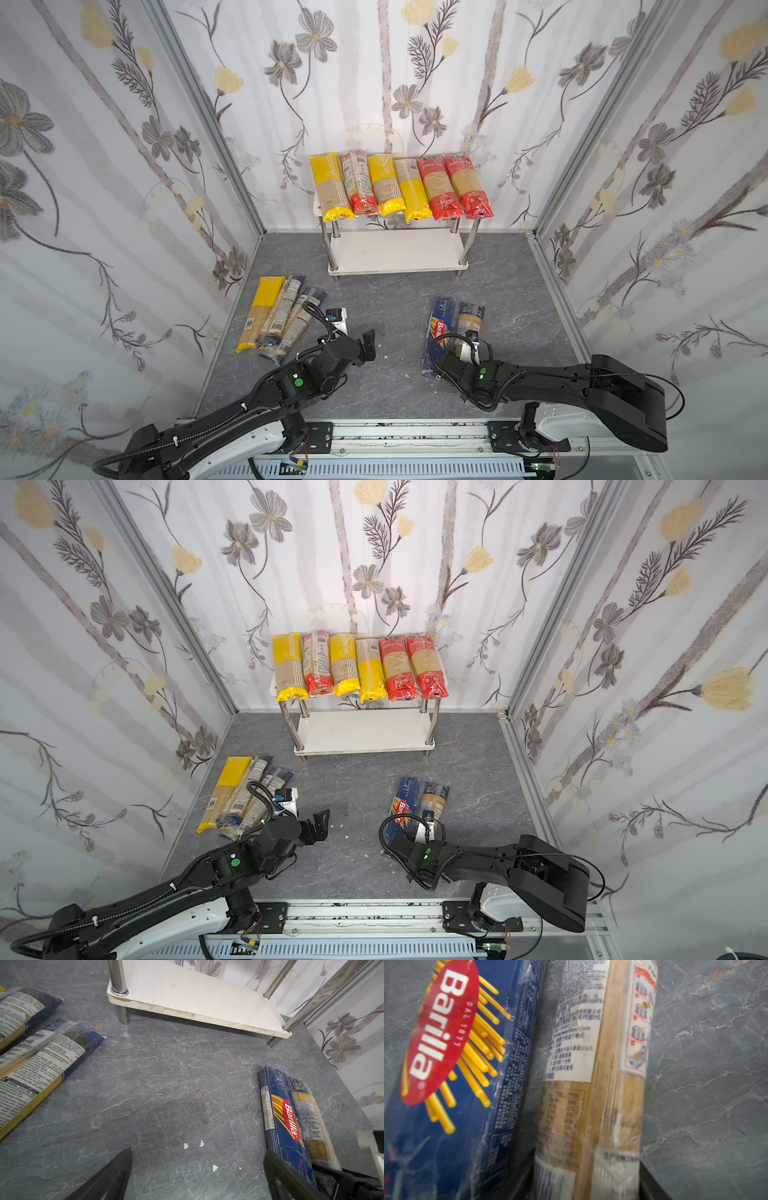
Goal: Place and organize the pasta boxes and bags onto the shelf
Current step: 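Lower the right gripper onto the blue-and-gold spaghetti bag and close it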
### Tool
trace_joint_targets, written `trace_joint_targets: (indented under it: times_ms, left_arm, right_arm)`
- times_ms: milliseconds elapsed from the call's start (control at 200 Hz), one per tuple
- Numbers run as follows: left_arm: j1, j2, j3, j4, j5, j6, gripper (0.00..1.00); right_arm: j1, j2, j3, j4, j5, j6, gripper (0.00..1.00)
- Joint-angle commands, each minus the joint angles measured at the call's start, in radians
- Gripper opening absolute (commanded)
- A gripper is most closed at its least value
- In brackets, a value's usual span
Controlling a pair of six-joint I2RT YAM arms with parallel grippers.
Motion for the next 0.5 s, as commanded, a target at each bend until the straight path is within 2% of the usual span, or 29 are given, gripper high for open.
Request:
trace_joint_targets:
  times_ms: [0,90,215,495]
  left_arm:
    - [0.001,-0.017,-0.002,0.024,0.001,0.0,1.0]
    - [0.002,-0.039,-0.003,0.023,0.007,-0.006,1.0]
    - [0.001,-0.066,-0.002,0.022,0.006,-0.008,1.0]
    - [0.001,-0.048,0.024,0.022,-0.011,-0.014,1.0]
  right_arm:
    - [0.015,-0.01,-0.013,-0.022,-0.139,0.047,0.45]
    - [0.029,-0.051,-0.025,-0.035,-0.124,0.054,0.35]
    - [0.04,-0.153,-0.045,-0.058,-0.088,0.04,0.27]
    - [0.037,-0.434,-0.066,-0.089,-0.029,-0.054,0.2]
